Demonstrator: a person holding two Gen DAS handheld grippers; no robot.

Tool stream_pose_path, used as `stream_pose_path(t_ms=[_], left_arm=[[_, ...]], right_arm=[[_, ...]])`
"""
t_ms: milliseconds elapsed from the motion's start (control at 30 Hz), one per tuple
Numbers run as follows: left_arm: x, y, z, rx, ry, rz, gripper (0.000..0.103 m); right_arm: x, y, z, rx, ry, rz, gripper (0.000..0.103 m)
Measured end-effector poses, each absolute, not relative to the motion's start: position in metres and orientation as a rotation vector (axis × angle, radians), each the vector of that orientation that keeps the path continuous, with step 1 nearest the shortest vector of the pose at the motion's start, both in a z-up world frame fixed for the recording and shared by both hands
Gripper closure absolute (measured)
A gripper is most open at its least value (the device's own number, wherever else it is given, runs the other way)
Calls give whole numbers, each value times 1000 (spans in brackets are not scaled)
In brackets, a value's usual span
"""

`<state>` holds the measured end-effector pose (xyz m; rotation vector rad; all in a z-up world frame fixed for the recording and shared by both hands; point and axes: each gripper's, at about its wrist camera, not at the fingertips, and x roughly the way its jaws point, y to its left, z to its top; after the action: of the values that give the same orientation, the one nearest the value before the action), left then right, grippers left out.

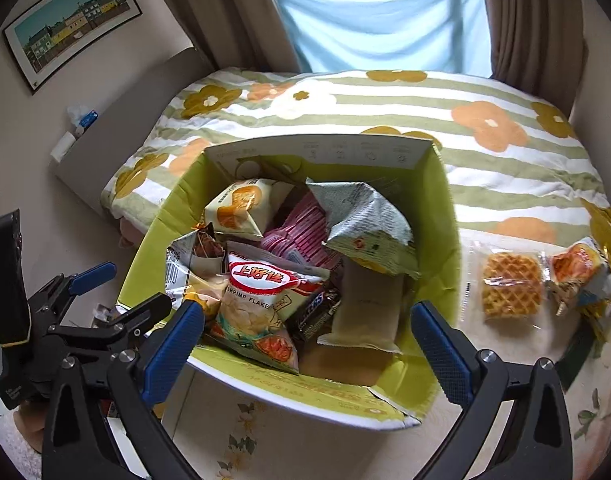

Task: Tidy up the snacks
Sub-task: 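Carry the grey bag and Snickers bar into the yellow box and release both, then move both tools back toward the remaining snacks on the bed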

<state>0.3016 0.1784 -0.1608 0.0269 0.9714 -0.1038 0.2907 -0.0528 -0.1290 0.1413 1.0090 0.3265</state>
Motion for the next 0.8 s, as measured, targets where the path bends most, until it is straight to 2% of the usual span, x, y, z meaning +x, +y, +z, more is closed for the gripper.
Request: stream_pose_path(t_ms=[367,800], left_arm=[[288,133,-138,56,929,-188,1],[287,-10,-114,99,868,-353,1]], right_arm=[[256,-112,-113,188,977,188,0],[218,-244,-94,248,908,-39,0]])
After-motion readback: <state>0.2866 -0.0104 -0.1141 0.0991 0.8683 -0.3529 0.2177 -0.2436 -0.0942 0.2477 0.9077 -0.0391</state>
